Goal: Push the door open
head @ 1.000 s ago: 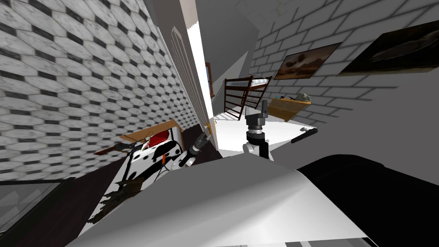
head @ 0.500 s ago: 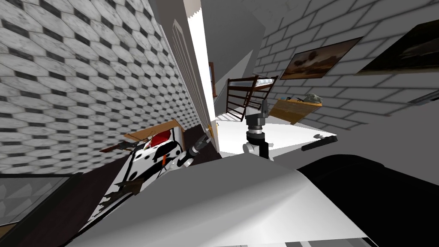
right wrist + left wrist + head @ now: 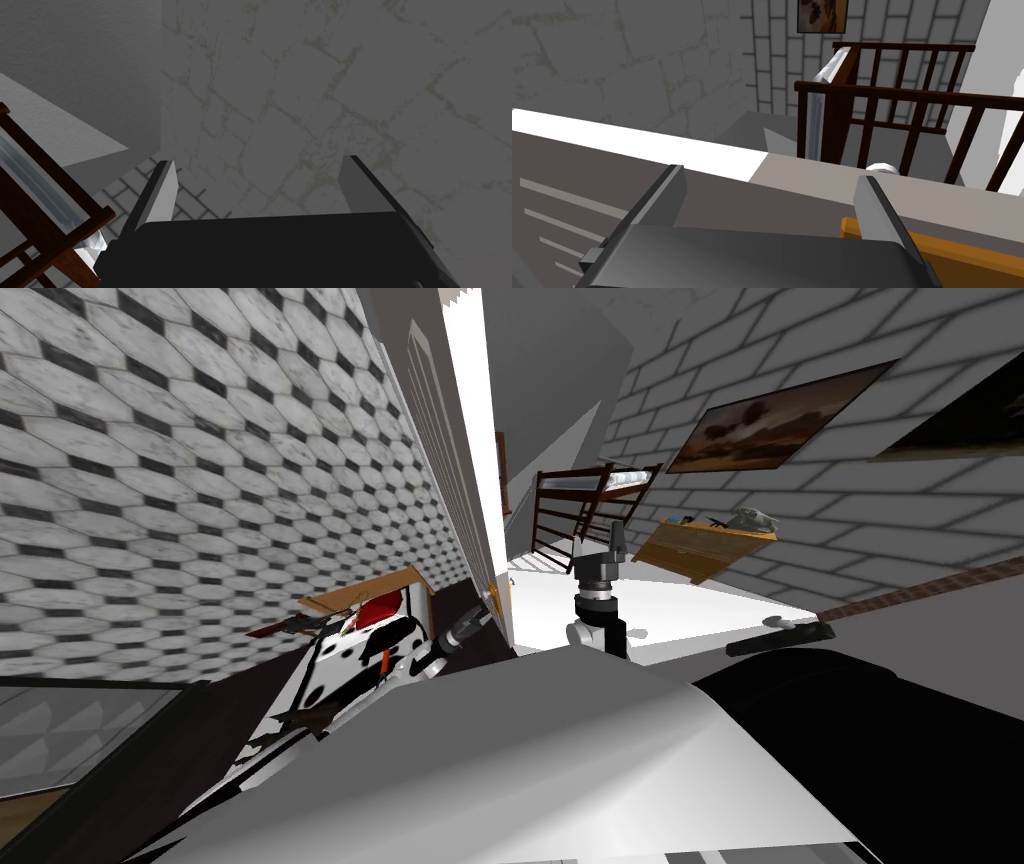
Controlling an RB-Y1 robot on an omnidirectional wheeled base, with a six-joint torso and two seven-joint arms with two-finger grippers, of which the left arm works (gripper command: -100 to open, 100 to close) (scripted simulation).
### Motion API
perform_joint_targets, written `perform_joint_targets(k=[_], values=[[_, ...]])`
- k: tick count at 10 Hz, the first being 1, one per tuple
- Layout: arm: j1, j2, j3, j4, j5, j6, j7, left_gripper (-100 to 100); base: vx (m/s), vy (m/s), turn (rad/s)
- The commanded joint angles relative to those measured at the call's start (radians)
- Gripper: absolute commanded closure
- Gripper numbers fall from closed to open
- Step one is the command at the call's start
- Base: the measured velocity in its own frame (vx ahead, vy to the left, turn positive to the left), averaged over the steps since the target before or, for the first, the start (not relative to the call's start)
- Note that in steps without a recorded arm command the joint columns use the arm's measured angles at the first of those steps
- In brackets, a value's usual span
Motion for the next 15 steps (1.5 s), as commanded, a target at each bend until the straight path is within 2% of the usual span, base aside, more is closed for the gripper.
perform_joint_targets(k=[1,4,6,9,12,15], values=[[-0.017,0.017,-0.021,0.029,-0.004,-0.016,0.014,-100,0.094,0.010,0.074],[-0.051,0.051,-0.063,0.086,-0.011,-0.046,0.040,-100,0.094,0.005,0.087],[-0.065,0.064,-0.080,0.108,-0.014,-0.059,0.050,-100,0.082,0.017,0.061],[-0.097,0.097,-0.121,0.163,-0.021,-0.088,0.075,-100,0.083,0.017,0.091],[-0.138,0.136,-0.172,0.231,-0.030,-0.124,0.106,-100,0.109,0.027,0.127],[-0.162,0.160,-0.202,0.272,-0.036,-0.146,0.124,-100,0.020,0.009,0.025]])
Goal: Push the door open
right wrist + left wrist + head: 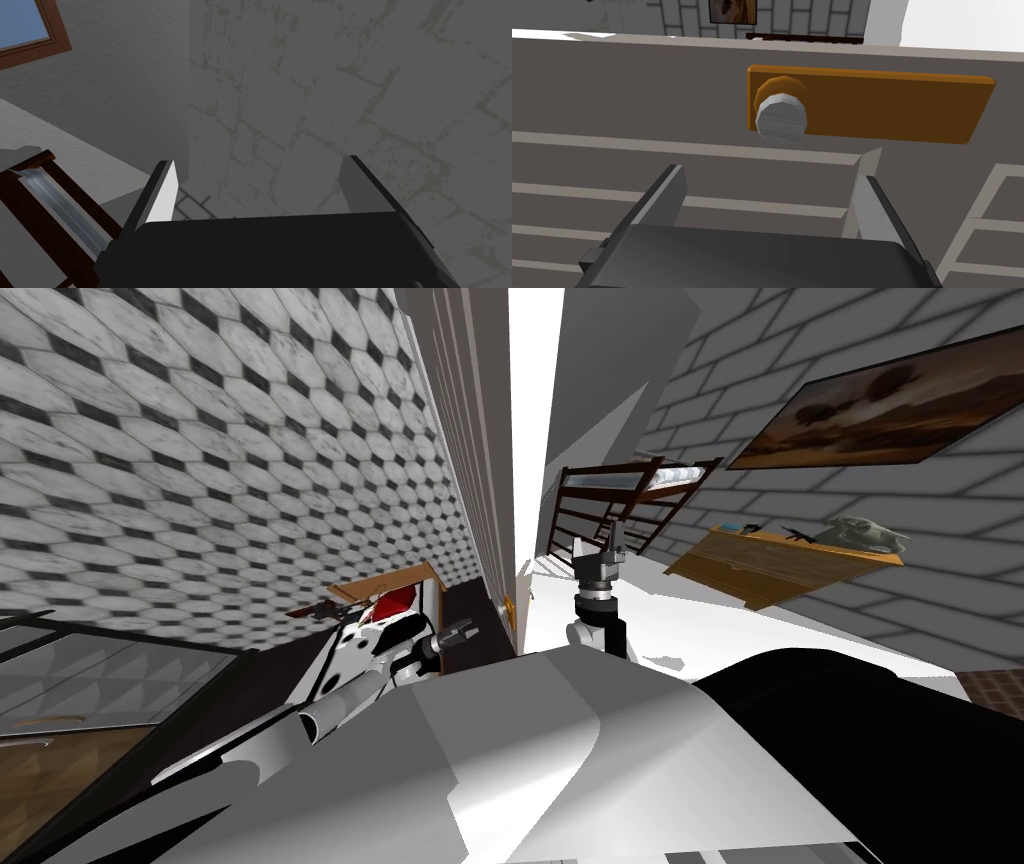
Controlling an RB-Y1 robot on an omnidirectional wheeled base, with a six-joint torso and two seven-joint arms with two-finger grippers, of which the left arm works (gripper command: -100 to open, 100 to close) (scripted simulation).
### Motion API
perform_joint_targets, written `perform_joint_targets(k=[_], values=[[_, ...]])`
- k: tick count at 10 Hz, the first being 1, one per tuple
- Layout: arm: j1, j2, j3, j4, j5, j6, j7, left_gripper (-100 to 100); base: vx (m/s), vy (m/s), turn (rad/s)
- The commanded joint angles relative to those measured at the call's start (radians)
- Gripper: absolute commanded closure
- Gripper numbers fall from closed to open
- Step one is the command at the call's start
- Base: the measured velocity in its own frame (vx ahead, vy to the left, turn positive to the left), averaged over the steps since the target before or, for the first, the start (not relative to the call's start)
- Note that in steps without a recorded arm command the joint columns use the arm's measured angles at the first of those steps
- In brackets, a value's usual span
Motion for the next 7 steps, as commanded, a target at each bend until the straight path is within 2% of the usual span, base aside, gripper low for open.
perform_joint_targets(k=[1,3,7], values=[[0.000,0.000,0.000,0.000,0.000,0.000,0.000,-100,-0.001,-0.005,0.011],[-0.006,-0.012,0.003,0.006,0.001,0.014,0.004,-100,0.027,-0.122,-0.057],[-0.014,-0.035,0.012,0.014,0.004,0.045,0.010,-100,0.070,-0.173,-0.065]])
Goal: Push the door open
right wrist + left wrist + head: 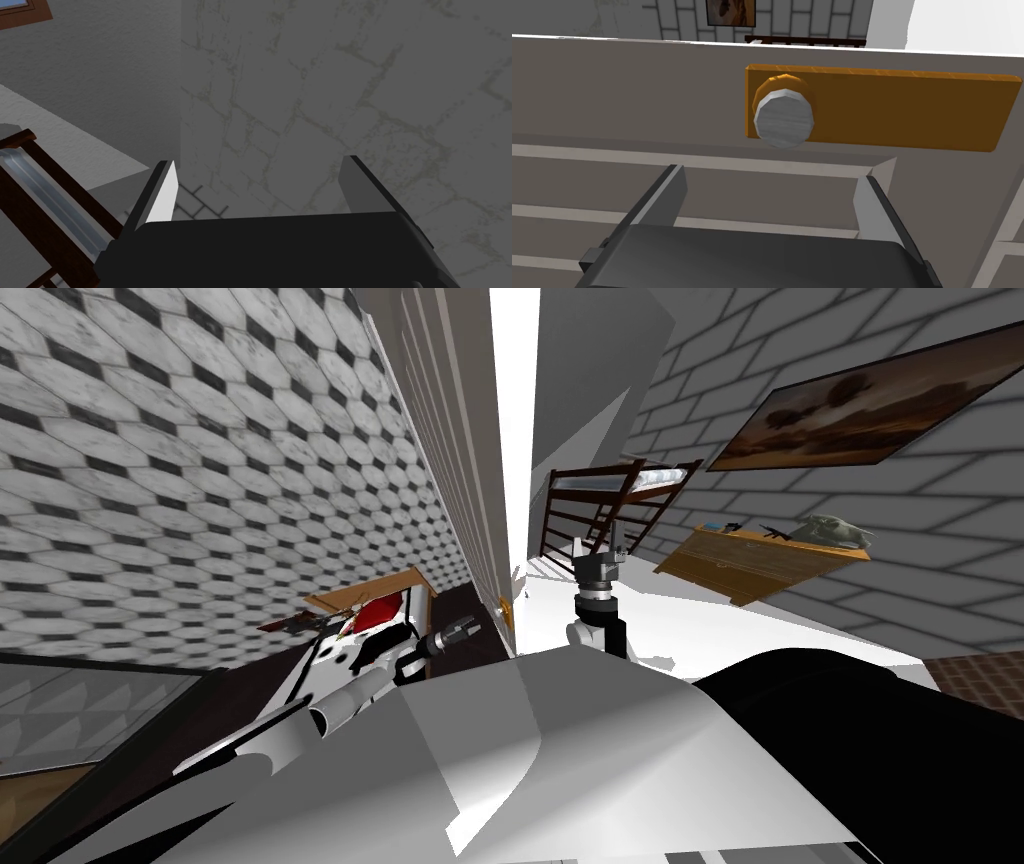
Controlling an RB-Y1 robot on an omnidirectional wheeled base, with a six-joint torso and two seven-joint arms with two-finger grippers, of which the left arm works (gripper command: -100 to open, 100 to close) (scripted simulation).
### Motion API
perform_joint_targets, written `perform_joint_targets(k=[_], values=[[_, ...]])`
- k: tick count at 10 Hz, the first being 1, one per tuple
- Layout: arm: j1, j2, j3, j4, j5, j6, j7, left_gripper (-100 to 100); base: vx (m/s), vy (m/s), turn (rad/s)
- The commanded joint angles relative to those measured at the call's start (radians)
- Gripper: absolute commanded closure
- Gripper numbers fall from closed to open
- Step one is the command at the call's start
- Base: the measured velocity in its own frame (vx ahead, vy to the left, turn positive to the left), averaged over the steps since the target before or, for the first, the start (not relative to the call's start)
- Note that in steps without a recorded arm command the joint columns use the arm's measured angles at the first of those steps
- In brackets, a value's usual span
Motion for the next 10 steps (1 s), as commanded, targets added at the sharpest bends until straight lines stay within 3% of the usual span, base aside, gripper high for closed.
perform_joint_targets(k=[1,2,3,8,9,10], values=[[-0.003,-0.008,0.004,0.001,0.001,0.014,0.003,-100,0.080,-0.172,-0.036],[0.000,-0.002,0.003,-0.008,0.001,0.012,0.002,-100,0.037,-0.076,0.002],[0.000,-0.002,0.003,-0.008,0.001,0.012,0.002,100,-0.004,0.009,0.003],[0.000,-0.002,0.003,-0.008,0.001,0.012,0.002,100,-0.008,0.017,-0.001],[0.002,-0.009,0.028,0.007,0.016,0.042,0.002,-100,-0.079,-0.066,0.088],[0.003,-0.013,0.042,0.015,0.024,0.058,0.002,-100,-0.160,-0.102,0.114]])
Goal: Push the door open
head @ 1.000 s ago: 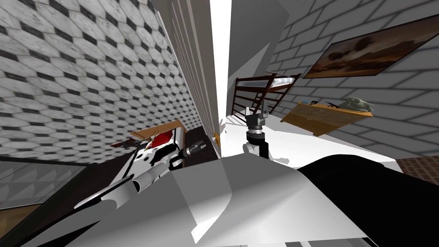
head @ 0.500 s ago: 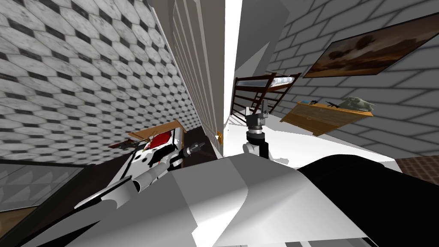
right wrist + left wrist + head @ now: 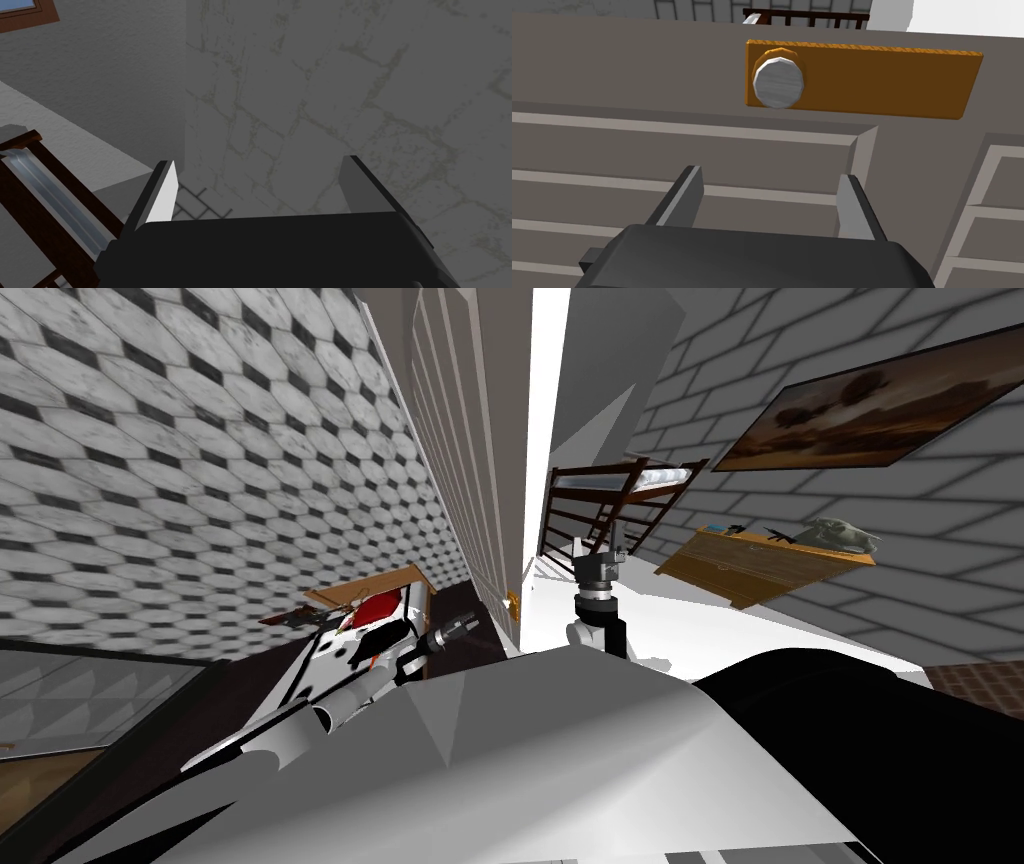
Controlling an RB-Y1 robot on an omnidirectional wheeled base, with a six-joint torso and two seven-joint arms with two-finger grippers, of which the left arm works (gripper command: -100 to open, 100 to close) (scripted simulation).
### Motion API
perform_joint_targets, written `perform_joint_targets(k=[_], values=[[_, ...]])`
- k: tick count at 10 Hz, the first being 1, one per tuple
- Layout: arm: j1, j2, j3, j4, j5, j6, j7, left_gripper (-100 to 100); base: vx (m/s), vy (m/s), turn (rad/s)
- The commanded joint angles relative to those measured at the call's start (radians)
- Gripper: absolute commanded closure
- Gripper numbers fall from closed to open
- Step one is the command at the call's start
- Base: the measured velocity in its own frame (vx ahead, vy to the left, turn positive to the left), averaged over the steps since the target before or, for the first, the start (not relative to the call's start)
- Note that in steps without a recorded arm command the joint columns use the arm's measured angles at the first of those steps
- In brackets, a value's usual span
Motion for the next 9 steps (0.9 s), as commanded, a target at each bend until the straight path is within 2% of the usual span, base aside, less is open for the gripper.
perform_joint_targets(k=[1,3,4,5,9], values=[[0.009,0.004,0.018,-0.015,0.011,0.033,0.001,-100,-0.130,-0.118,0.046],[0.011,-0.005,0.046,0.002,0.027,0.066,0.001,-100,-0.103,-0.100,0.064],[0.011,-0.001,0.037,-0.012,0.021,0.060,0.001,-100,-0.055,-0.049,0.020],[0.007,-0.012,0.044,-0.009,0.022,0.080,0.000,-100,0.028,-0.095,-0.081],[-0.006,-0.039,0.057,0.002,0.022,0.117,-0.004,-100,0.083,-0.191,-0.076]])
